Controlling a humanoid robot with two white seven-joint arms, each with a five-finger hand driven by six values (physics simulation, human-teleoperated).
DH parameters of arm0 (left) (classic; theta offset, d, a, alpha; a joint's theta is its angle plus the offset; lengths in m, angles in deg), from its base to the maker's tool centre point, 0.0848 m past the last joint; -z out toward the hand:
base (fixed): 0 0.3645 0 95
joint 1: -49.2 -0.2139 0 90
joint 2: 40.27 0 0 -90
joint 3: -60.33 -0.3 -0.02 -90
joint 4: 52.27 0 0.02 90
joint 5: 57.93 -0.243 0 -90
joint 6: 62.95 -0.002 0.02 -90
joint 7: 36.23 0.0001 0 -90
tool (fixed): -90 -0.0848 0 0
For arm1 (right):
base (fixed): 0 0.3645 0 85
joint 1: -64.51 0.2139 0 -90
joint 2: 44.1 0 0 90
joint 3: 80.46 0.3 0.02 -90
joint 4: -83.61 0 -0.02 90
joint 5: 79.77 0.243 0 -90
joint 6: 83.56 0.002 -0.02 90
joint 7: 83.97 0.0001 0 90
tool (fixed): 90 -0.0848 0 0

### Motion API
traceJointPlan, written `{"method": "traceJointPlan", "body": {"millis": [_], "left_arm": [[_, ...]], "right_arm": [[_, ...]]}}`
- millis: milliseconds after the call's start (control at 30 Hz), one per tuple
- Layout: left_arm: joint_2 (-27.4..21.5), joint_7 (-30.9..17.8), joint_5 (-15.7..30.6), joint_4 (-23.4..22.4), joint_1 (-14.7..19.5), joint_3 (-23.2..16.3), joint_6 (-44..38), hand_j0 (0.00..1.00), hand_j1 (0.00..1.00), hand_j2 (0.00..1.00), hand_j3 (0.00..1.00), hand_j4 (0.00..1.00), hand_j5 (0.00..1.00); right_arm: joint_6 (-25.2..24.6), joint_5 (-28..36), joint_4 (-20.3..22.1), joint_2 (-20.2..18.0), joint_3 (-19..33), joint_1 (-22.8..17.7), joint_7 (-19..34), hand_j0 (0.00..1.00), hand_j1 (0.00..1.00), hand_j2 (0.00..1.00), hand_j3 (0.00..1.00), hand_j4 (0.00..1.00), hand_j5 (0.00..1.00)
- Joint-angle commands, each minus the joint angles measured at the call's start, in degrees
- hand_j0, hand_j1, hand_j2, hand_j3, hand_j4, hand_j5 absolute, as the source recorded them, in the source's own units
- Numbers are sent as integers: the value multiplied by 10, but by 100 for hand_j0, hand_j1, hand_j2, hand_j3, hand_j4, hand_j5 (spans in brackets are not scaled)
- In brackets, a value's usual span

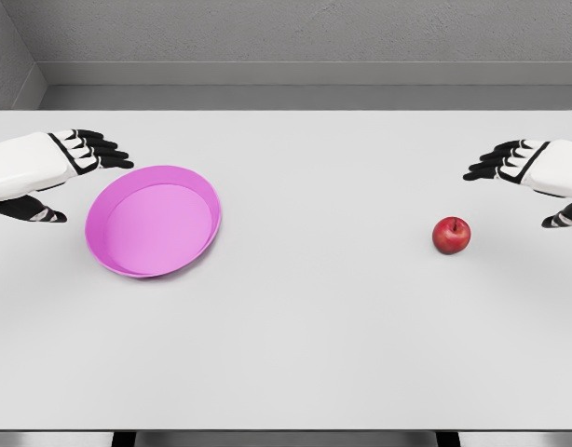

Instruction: Put the apple on the plate with both arms

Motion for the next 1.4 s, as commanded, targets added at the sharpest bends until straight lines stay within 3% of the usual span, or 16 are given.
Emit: {"method": "traceJointPlan", "body": {"millis": [0, 333, 400, 500, 567, 667, 800, 933, 1067, 1133, 1367], "left_arm": [[-1, 0, 4, 0, 0, 0, -1, 100, 100, 100, 100, 100, 100], [-1, -1, 3, 0, 0, 0, -1, 100, 100, 100, 100, 100, 100], [-1, -1, 0, 0, 0, 0, -1, 100, 100, 100, 100, 100, 100], [-1, -1, 0, 0, 0, 0, -1, 100, 100, 100, 100, 100, 100], [-1, -2, 0, 0, -1, 0, -1, 100, 100, 100, 100, 100, 100], [6, -11, 0, 1, 0, 0, -1, 100, 100, 100, 100, 100, 100], [7, -20, -1, 0, 1, 1, -1, 100, 100, 100, 100, 100, 100], [15, -21, -4, -1, 0, 1, -1, 100, 100, 100, 100, 100, 100], [32, -21, -3, 0, -1, 0, -1, 100, 100, 100, 100, 100, 100], [33, -21, -4, -1, -1, 0, -1, 100, 100, 100, 100, 100, 100], [39, -21, -4, -1, -1, 0, -1, 100, 100, 100, 100, 100, 100]], "right_arm": [[-1, 3, 0, -1, 0, 0, 0, 100, 100, 100, 100, 100, 100], [-1, 12, 0, 17, -9, -8, -7, 100, 100, 100, 100, 100, 100], [-1, 48, -5, 13, -45, -8, 1, 100, 100, 100, 100, 100, 100], [-1, 97, -9, 11, -65, -9, 55, 100, 100, 100, 100, 100, 100], [-1, 153, -16, 15, -75, -9, 55, 100, 100, 100, 100, 100, 100], [-1, 155, -21, 22, -76, -6, 55, 100, 100, 100, 100, 100, 100], [-1, 220, -27, 35, -76, -4, 55, 100, 100, 100, 100, 100, 100], [-1, 221, -63, 105, -81, 13, 55, 100, 100, 100, 100, 100, 100], [-1, 200, -97, 119, -85, 33, 55, 100, 100, 100, 100, 100, 100], [-1, 160, -119, 135, -89, 34, 55, 100, 100, 100, 100, 100, 100], [-1, 122, -135, 131, -94, 33, 55, 100, 100, 100, 100, 100, 100]]}}
